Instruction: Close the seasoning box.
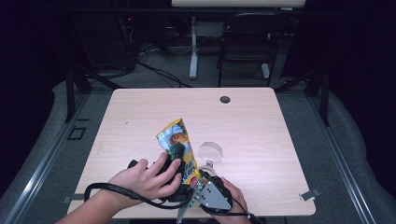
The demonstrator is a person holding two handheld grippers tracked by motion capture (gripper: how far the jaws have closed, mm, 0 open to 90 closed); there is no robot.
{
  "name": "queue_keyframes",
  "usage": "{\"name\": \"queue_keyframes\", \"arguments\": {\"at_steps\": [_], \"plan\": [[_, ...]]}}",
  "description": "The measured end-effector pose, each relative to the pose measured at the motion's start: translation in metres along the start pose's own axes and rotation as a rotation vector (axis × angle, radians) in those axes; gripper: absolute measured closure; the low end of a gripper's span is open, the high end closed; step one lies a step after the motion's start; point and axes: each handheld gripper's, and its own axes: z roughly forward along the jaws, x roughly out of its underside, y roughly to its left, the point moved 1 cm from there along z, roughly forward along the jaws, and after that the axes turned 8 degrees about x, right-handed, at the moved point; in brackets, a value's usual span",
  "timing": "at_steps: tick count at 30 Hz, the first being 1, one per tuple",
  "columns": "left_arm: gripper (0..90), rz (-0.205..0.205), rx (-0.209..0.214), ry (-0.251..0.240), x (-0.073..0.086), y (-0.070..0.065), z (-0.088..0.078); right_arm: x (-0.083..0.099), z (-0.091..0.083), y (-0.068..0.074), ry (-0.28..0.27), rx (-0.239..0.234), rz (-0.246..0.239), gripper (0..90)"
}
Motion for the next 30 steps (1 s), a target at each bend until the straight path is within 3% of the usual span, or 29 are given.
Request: {"name": "queue_keyframes", "arguments": {"at_steps": [11,12,16,30], "plan": [[68.9,0.0,0.004,0.0,-0.0002,0.0004,-0.0007,0.0,-0.0006,-0.0004,0.001,-0.003,0.007,70.0],[71.5,-0.025,0.013,-0.029,-0.0006,-0.0025,0.0012,0.0003,-0.0004,-0.0006,0.003,-0.003,0.009,70.0],[72.7,-0.012,0.021,-0.014,-0.0005,-0.0034,0.0009,0.0008,-0.0004,-0.0013,0.005,-0.002,0.018,70.0],[73.1,-0.009,0.026,-0.031,-0.001,-0.0047,0.0011,0.0028,0.0015,-0.0002,0.011,-0.006,0.017,70.1]]}}
